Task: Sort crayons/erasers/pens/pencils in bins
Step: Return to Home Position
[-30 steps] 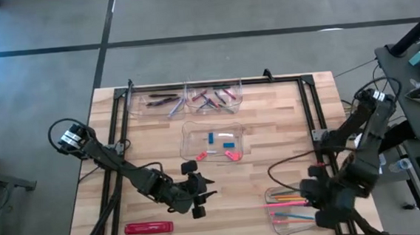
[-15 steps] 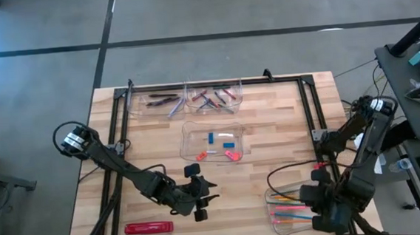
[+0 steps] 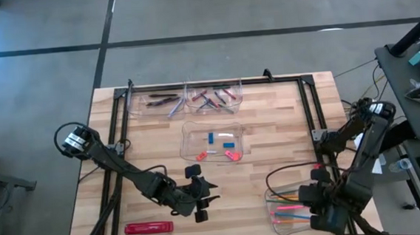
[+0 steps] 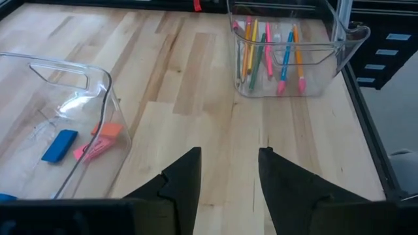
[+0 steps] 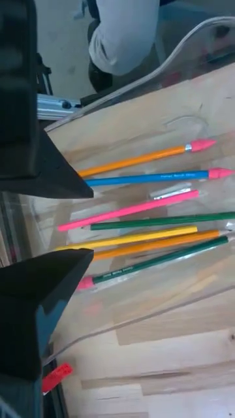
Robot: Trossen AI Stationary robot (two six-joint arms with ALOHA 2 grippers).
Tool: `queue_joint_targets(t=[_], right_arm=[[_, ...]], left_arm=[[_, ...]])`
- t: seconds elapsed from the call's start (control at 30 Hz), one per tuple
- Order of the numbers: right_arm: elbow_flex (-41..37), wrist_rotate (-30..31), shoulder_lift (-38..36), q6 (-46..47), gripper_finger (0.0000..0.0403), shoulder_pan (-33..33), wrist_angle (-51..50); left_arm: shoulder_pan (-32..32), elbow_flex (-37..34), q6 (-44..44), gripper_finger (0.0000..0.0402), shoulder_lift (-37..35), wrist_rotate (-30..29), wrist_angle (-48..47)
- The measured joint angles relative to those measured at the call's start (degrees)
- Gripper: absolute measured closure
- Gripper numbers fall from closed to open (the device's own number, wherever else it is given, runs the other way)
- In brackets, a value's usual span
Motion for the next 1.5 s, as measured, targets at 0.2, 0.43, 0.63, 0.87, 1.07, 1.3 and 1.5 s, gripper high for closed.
queue_joint_targets(t=[0.2, 0.43, 0.63, 0.87, 1.07, 1.3, 1.5], right_arm=[[2.68, 14.72, -0.21, -5.18, 0.0281, -0.50, 0.91], [3.70, 32.52, -2.09, -28.76, 0.0321, -4.13, 16.99], [-0.43, 28.20, -3.64, -57.67, 0.0365, -10.16, 43.54], [-10.41, 1.34, -1.75, -70.69, 0.0393, -23.22, 70.31], [-20.44, -1.57, -2.29, -67.07, 0.0394, -32.70, 75.60], [-27.89, -3.41, -15.03, -66.48, 0.0394, -35.51, 72.53], [-34.00, -2.42, -31.83, -63.70, 0.0394, -35.51, 72.62]], left_arm=[[-0.20, 0.00, 1.18, 0.0265, 0.00, 0.11, 2.66], [-0.60, 0.71, 7.70, 0.0265, -1.80, 1.32, 6.84], [0.08, 0.81, 15.02, 0.0265, -4.77, 1.70, 11.50], [0.39, 0.74, 16.67, 0.0265, -7.66, 4.07, 11.92], [1.68, -0.37, 18.42, 0.0265, -9.53, 4.07, 11.35], [5.38, -5.62, 20.37, 0.0265, -17.73, 4.57, 11.57], [6.19, -18.52, 23.92, 0.0265, -30.60, 4.71, 22.60]])
